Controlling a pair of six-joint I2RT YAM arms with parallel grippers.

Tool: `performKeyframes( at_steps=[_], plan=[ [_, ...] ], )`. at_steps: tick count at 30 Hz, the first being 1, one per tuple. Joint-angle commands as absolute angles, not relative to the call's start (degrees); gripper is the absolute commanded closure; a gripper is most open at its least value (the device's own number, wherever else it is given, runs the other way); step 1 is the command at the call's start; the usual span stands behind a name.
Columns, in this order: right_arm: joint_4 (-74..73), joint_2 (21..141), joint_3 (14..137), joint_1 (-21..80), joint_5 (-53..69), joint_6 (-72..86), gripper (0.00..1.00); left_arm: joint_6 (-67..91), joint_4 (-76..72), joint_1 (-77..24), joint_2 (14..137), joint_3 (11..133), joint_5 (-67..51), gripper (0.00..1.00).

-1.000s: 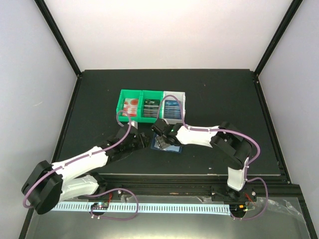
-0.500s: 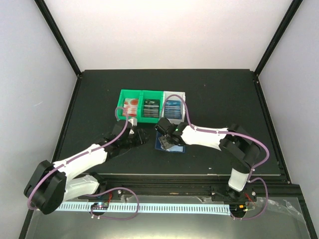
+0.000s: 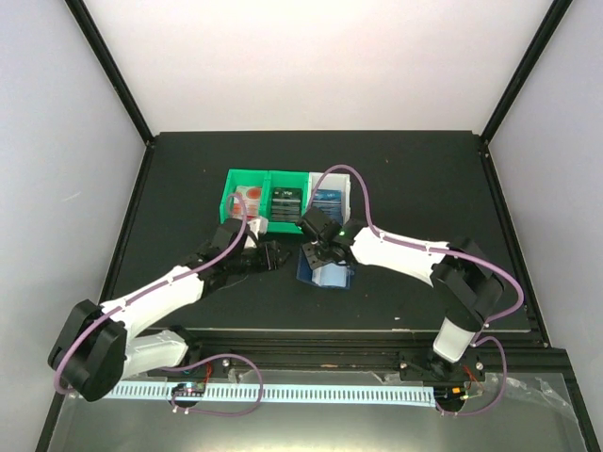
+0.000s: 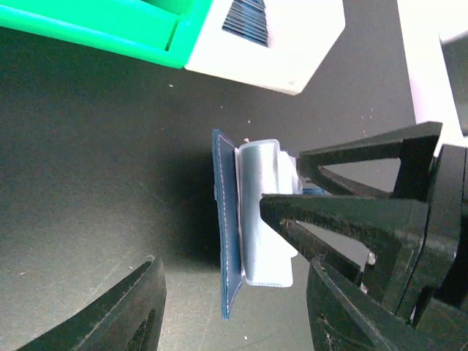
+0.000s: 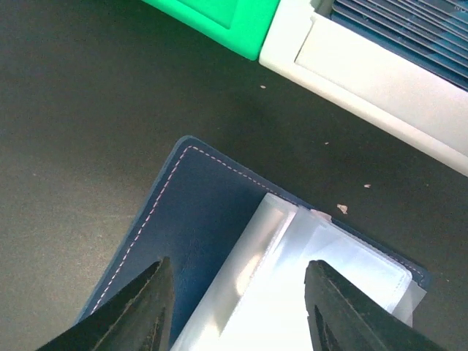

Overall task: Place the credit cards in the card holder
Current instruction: Open the card holder at the center of the board.

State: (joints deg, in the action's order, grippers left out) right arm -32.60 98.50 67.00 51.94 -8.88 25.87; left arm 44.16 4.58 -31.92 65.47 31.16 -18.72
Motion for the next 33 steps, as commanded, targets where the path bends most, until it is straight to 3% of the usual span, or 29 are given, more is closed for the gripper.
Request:
performKeyframes(
  at_steps=[1,15,22,33],
  plan=[
    [-32.2,97.5,68.1,50.8,-5.8,26.2,0.49,41.4,2.8,-31.6,66.3,33.0,-22.0,0.45],
    [-27.4,100.3,69.0,48.9,10.9,26.4,0.41,38.7,11.6,-30.8,66.7,36.8,-13.6,0.45],
    [-25.2,105.0,68.5,47.8,13.0,26.7,0.40,30.5,21.4,-27.3,67.2,45.9,-3.4,0.34],
    [-22.2,107.1,69.6,46.2,14.9,23.8,0.39,23.5,33.4,-13.5,85.1,67.1,-2.7,0.24]
  ],
)
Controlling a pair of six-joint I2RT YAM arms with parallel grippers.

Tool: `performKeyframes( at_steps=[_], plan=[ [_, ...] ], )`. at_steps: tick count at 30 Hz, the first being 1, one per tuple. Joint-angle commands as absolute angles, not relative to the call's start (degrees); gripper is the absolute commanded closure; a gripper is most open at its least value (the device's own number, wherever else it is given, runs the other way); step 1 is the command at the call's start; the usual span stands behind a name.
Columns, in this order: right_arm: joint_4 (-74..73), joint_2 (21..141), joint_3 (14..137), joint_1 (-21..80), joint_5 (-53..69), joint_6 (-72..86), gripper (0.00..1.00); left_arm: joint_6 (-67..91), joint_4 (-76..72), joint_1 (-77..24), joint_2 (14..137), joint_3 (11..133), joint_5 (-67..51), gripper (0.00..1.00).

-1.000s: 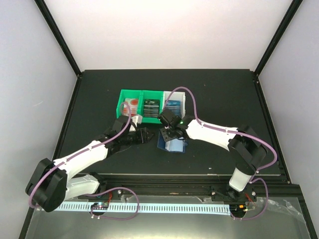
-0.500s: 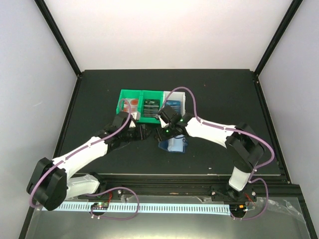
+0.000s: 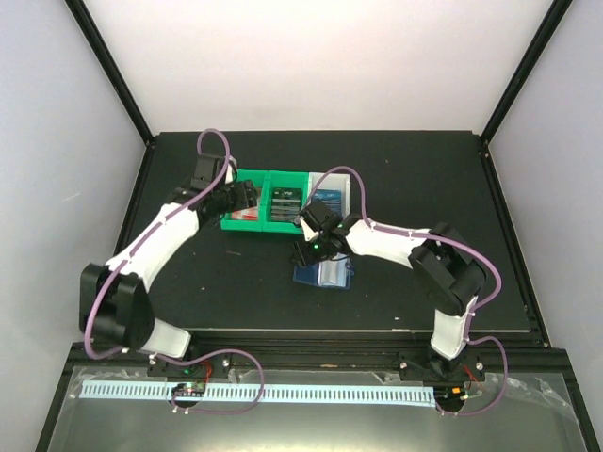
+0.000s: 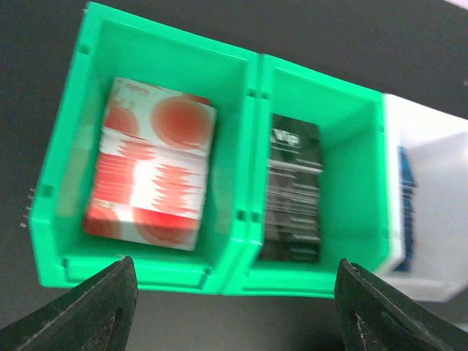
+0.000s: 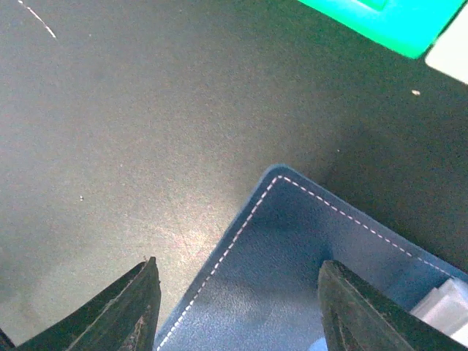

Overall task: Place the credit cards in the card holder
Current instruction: Open the card holder at the center of the board.

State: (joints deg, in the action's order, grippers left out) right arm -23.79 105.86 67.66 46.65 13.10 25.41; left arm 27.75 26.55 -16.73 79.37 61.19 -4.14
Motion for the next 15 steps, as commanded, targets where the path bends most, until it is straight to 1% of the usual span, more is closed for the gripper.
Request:
performKeyframes(
  at_steps=[1,4,7,15],
  plan=[
    [-22.7,107.5,70.6,46.2,15.0,23.5,0.39,23.0,34.3,-12.4,87.0,68.8,-3.4,0.24],
    [-24.6,107.9,73.1,46.1,14.1,23.3,0.39,21.0,36.3,-10.2,91.9,73.0,-4.6,0.24],
    [-26.0,105.7,74.3,46.0,12.1,23.6,0.39,19.3,37.6,-9.1,95.2,76.1,-5.1,0.24],
    [-29.1,98.8,74.7,43.2,3.0,27.9,0.38,18.0,42.2,-8.2,100.9,81.0,0.8,0.23]
  ],
)
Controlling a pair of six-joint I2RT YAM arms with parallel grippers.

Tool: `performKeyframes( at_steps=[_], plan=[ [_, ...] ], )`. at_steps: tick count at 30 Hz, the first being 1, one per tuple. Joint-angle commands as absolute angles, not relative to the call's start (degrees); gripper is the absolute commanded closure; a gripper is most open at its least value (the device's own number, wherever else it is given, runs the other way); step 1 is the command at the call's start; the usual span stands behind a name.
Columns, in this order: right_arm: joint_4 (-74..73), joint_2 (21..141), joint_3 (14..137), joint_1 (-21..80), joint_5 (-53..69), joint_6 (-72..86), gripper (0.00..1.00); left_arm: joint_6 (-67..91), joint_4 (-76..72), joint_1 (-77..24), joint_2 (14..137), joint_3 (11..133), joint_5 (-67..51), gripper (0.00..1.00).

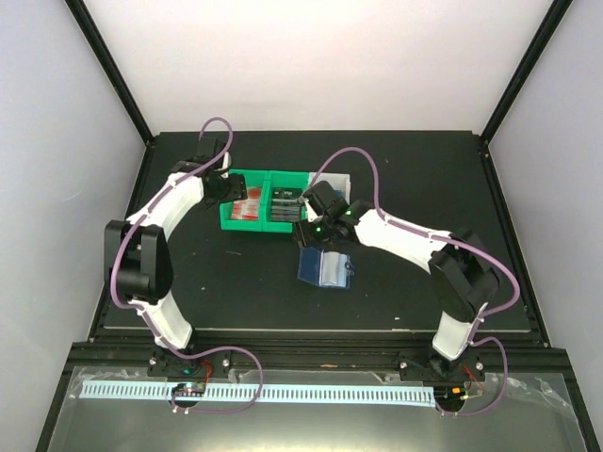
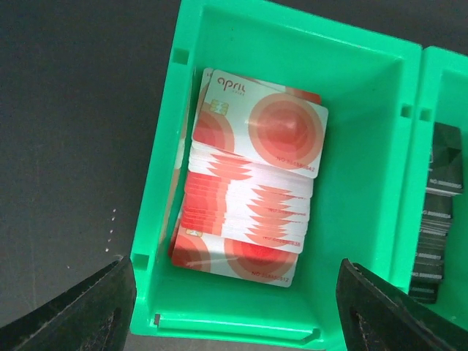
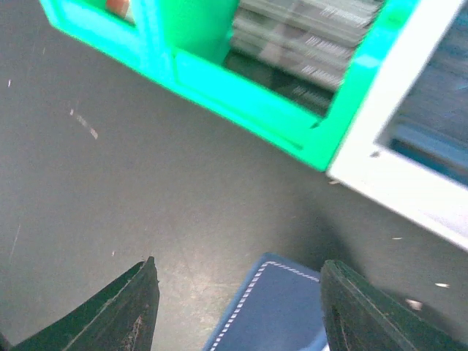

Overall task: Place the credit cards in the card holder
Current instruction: Open the card holder at the center of the board.

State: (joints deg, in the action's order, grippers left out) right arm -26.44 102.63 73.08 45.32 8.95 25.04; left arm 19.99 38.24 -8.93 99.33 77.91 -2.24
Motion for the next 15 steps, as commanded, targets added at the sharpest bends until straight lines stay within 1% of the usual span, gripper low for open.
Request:
performKeyframes(
  at_steps=[1,5,9,11,14,15],
  plan=[
    [-30.2,98.3,74.9,42.4,2.4,28.6,0.38,18.0,42.4,-7.8,101.4,81.3,0.7,0.23],
    [-34.0,97.9,76.9,40.9,2.3,28.5,0.38,17.9,44.2,-7.2,104.2,83.8,-0.2,0.24],
    [-37.4,98.7,79.6,41.0,2.0,26.7,0.38,17.4,43.6,-6.5,105.8,85.3,1.0,0.28],
    [-40.1,99.9,81.5,40.9,0.7,26.5,0.39,16.9,43.3,-5.9,107.6,86.9,-0.2,0.33],
    [-43.4,100.8,83.0,40.7,-2.2,27.5,0.40,17.0,45.0,-5.5,111.0,90.0,-1.4,0.44],
    [-43.9,100.8,82.9,40.3,-2.7,27.8,0.41,17.2,45.0,-5.5,111.2,90.2,-1.5,0.47]
  ],
)
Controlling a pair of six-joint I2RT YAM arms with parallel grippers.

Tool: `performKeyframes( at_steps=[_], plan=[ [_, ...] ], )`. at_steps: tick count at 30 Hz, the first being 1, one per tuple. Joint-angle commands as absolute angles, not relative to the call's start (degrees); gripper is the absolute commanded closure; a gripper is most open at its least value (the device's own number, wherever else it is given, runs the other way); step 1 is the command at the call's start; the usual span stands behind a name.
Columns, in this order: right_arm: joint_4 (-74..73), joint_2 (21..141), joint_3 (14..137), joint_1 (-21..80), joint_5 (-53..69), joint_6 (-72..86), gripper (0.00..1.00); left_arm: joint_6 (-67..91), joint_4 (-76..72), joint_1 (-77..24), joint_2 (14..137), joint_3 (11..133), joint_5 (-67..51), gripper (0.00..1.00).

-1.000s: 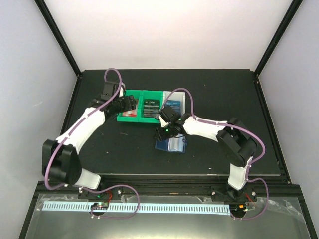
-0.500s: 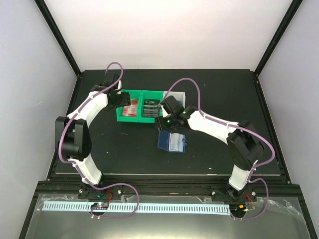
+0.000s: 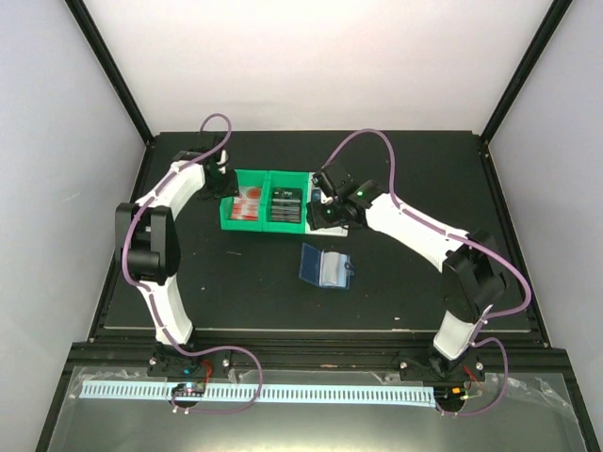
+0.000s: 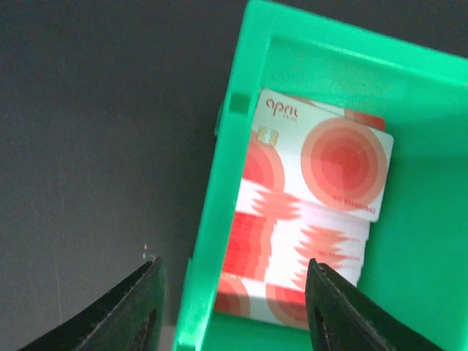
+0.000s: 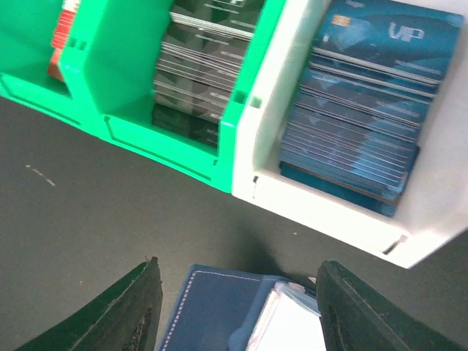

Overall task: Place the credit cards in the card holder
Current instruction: Open the card holder at the center of the board, then adjust the storage box at the center of the board.

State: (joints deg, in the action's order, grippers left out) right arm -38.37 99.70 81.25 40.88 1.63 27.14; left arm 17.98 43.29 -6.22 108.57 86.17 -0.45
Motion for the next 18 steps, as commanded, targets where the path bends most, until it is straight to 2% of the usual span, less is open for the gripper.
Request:
performKeyframes(
  at_steps=[1,4,7,10,14,18],
  plan=[
    [-44.2,100.9,82.5,39.7,-2.8,28.1,0.41,17.2,44.9,-5.5,111.2,90.0,-1.3,0.49],
    [-44.5,101.6,81.3,37.5,-1.9,28.8,0.45,17.4,44.9,-5.4,111.1,89.0,-0.6,0.57],
    [-45.4,103.3,81.2,35.7,-0.7,28.9,0.55,17.5,46.1,-5.4,111.3,87.9,0.2,0.67],
    [-45.5,105.2,81.8,34.7,-0.8,28.7,0.60,17.8,46.8,-5.3,110.3,85.6,1.8,0.73],
    [-46.2,109.3,85.6,32.9,-0.8,27.0,0.67,19.1,47.4,-5.2,107.4,80.8,3.6,0.74],
    [-47.7,114.1,91.0,31.1,-1.3,24.9,0.69,20.8,46.9,-5.0,103.7,75.1,3.5,0.75]
  ],
)
